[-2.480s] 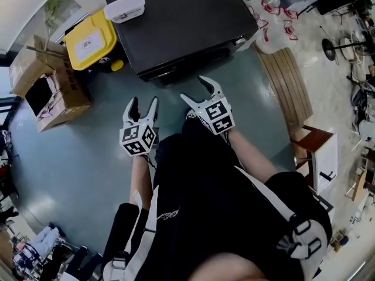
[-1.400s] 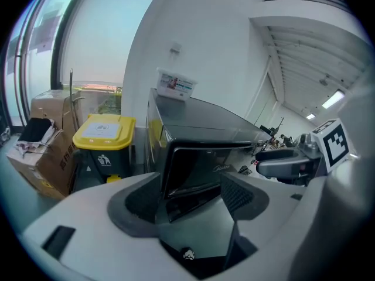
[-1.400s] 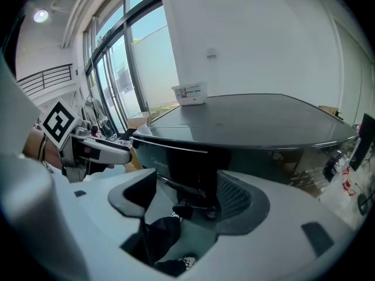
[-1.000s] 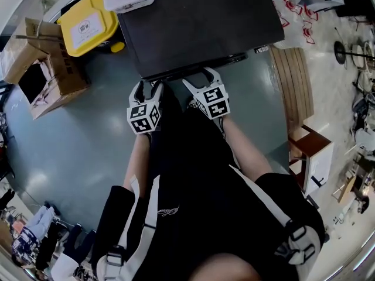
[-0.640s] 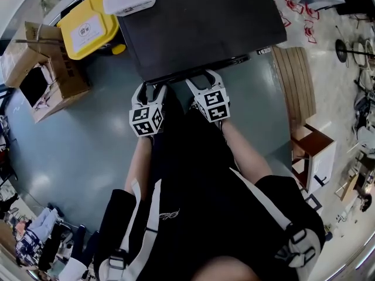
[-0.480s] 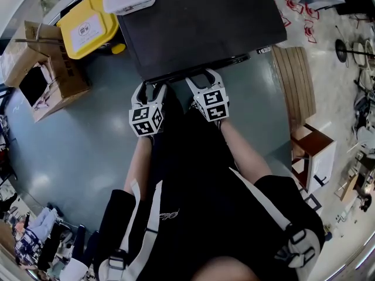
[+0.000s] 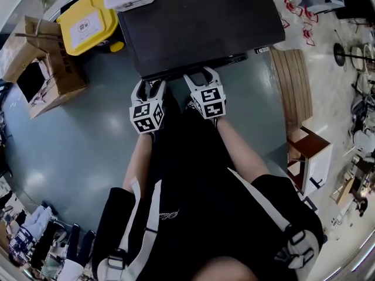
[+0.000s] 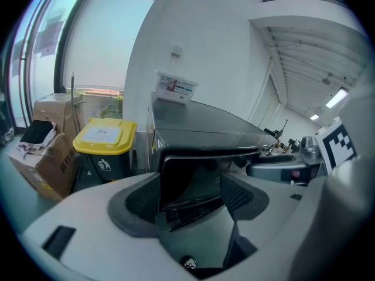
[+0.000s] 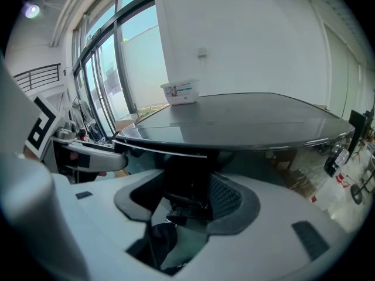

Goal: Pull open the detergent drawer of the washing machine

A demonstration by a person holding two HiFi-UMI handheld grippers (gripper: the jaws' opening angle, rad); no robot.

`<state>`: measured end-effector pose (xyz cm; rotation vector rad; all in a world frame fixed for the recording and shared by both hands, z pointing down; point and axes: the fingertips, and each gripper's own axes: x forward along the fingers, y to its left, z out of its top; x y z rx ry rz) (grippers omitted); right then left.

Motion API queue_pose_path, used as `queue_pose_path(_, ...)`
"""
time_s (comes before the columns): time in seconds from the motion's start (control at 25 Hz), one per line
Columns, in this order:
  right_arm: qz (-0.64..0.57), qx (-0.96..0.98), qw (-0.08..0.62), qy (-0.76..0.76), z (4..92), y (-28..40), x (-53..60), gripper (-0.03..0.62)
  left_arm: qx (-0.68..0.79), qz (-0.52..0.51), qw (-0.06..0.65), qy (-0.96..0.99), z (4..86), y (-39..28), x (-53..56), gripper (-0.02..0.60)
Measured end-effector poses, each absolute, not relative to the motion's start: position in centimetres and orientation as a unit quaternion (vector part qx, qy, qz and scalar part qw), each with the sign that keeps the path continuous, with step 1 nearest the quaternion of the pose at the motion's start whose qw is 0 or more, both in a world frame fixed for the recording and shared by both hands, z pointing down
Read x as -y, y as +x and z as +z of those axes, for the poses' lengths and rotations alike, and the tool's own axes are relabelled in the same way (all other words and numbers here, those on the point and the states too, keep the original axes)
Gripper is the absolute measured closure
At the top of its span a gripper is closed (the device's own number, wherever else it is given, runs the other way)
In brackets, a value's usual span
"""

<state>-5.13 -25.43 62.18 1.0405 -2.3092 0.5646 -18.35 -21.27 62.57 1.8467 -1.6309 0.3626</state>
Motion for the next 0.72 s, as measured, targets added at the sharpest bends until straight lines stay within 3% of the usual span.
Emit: queue_pose_path(0.72, 0.207, 0.854, 0.261, 0.399, 62.09, -4.69, 25.64, 0.376, 0.649, 0.146, 0.324, 0.673, 62.63, -18.02, 21.71, 0.264)
